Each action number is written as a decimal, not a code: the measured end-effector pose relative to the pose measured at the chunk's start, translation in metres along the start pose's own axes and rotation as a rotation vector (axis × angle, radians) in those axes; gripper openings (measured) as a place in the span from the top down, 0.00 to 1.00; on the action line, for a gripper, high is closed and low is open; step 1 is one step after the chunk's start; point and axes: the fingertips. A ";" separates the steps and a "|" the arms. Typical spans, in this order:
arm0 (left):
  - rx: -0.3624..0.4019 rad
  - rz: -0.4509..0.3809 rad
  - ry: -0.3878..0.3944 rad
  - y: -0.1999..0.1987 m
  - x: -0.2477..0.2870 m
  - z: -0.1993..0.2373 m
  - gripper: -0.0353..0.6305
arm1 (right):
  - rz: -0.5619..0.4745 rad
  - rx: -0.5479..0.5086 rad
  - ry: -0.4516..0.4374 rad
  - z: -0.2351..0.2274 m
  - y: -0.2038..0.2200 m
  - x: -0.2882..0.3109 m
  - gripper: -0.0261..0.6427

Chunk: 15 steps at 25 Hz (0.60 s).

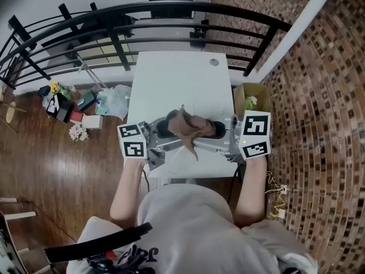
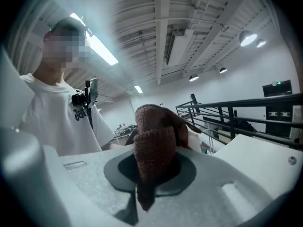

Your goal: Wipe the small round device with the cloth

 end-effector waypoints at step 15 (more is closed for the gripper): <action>0.009 0.094 0.271 0.027 0.021 -0.061 0.41 | -0.230 0.294 -0.089 -0.044 0.032 -0.036 0.92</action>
Point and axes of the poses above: the fingertips, and each gripper's own axes: x forward along the fingers, z to its left, y out of its underside, and after that the axes turned 2 degrees about y, right-handed
